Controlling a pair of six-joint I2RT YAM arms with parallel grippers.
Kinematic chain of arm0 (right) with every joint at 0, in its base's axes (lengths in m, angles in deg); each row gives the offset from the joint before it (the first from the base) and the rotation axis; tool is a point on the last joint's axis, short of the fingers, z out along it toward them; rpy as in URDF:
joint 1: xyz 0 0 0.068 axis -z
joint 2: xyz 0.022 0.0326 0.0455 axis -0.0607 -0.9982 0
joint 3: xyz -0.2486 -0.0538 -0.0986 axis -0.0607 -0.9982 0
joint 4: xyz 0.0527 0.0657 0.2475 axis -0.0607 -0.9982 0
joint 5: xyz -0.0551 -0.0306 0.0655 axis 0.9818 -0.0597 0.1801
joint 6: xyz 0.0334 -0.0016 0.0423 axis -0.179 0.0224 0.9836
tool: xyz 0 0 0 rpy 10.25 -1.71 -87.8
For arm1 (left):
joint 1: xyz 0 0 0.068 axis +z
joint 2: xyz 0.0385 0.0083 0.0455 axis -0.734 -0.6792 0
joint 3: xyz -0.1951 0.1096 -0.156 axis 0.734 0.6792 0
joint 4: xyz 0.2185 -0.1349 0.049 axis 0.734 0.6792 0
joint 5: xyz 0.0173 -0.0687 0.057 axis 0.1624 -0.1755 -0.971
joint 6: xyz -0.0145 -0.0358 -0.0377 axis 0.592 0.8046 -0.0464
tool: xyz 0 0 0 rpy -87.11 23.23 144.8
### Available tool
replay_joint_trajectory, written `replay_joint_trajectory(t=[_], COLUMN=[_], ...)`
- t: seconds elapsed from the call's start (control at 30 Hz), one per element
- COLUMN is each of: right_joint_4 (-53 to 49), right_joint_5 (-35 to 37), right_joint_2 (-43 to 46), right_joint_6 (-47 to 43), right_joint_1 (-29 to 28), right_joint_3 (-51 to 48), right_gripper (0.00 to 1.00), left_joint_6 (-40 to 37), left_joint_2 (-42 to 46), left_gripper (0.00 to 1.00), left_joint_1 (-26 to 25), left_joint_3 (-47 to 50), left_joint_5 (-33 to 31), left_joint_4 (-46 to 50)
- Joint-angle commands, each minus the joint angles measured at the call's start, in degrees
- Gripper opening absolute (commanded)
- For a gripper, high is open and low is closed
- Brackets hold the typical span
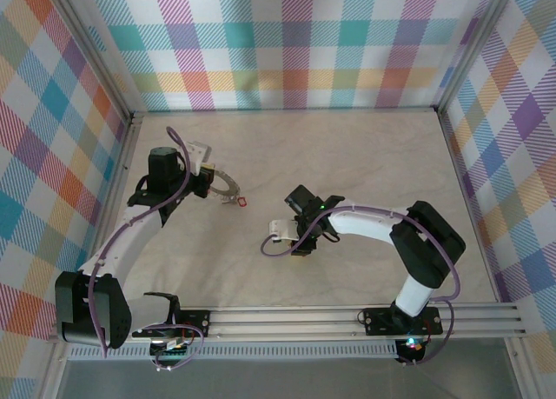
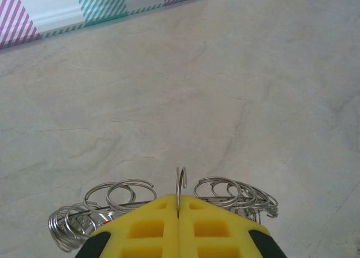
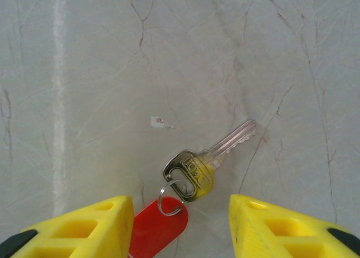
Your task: Put the keys on the keyring
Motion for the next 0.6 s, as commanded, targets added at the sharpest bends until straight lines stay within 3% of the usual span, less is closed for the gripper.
replay_joint_trajectory(t=[0.0,0.33,0.57], right_joint_4=[0.39,0.24,-0.45], right_joint_5=[-1.21,0.63,0.36], right_joint_2=[-1.32,-1.38,-2.59], right_joint_6=[0.89,0.41,1.05], right_joint_1=[-0.01,0.09,0.26], right_joint_3=[0.69,-0.49,0.66], right_gripper=[0.42,0.41,0.22], left_joint_6=[-0.61,-1.30,-2.04], left_joint_2=[-0.04,0.52,0.49], left_gripper=[0.00,0.00,0.00], left_joint_1=[-0.74,-1.80,-2.65], left_joint_3=[-0.64,-0.57,-0.49], left_joint_5=[1.63,0.61,-0.44], left_joint_4=[-0.57,-0.18,0.41])
